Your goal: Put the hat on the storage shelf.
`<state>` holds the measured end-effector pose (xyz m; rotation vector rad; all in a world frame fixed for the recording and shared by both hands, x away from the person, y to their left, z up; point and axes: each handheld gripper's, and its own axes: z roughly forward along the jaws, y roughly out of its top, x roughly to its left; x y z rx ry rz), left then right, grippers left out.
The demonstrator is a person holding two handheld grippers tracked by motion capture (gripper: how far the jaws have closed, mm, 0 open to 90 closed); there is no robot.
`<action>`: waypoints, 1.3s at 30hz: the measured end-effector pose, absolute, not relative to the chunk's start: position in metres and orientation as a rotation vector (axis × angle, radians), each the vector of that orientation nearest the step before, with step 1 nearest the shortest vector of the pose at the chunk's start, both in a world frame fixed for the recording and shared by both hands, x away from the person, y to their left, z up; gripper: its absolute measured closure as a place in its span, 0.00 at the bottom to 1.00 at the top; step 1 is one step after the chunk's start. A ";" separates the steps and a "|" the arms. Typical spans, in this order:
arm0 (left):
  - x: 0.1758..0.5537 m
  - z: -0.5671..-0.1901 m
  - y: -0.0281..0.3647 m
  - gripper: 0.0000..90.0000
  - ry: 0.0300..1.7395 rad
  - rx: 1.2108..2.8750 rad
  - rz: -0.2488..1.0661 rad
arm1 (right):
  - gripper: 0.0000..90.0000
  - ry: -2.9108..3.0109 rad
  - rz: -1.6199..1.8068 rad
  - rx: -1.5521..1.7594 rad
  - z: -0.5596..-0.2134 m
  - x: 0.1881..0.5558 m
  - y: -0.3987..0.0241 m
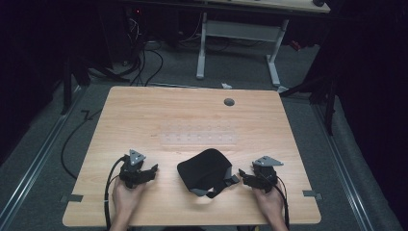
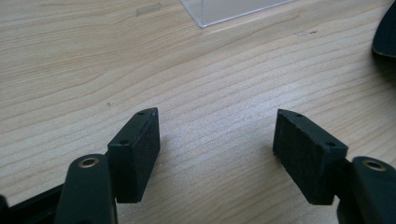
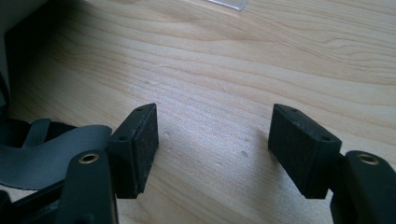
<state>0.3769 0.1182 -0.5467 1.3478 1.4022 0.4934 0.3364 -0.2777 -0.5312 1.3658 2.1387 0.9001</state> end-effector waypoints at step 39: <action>0.376 -0.547 0.117 0.32 1.397 1.362 0.490 | 0.42 2.137 0.941 1.420 -0.527 0.332 -0.286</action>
